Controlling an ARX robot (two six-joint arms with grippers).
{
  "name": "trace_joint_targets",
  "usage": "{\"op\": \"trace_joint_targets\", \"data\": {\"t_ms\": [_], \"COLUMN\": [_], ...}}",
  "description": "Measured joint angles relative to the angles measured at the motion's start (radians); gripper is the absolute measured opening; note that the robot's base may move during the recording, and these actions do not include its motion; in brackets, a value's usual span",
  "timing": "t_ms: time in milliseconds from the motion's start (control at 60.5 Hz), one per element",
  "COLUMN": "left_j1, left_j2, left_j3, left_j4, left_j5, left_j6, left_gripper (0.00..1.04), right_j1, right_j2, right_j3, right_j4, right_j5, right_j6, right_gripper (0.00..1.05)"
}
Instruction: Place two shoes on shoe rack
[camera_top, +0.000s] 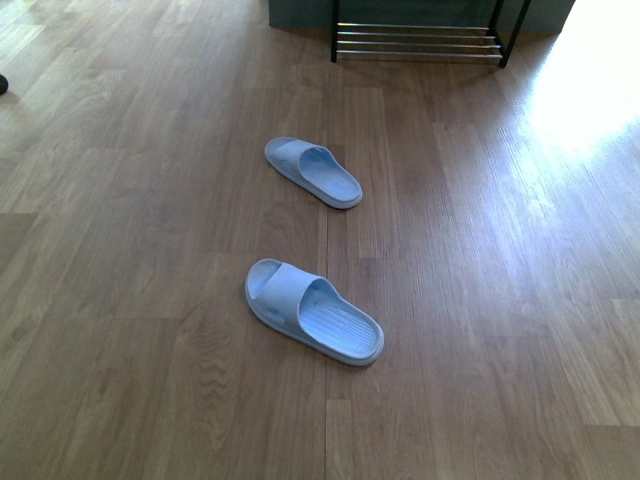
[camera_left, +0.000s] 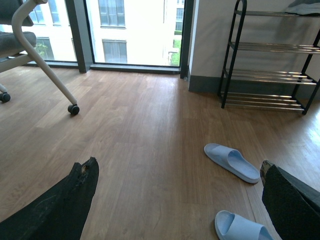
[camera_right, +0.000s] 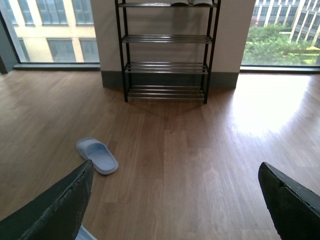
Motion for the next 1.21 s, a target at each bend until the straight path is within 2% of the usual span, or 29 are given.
{"op": "trace_joint_targets", "data": {"t_ms": [1208], "left_j1": [0.000], "left_j2": [0.000], "left_j3": [0.000], "left_j4": [0.000], "left_j5": [0.002], "left_j6": [0.000], "left_gripper": [0.95], "right_j1": [0.000], "right_j2": [0.000], "right_j3": [0.000], "right_j4": [0.000], "right_j5": [0.002], "right_j6": [0.000], "right_gripper": [0.96]}}
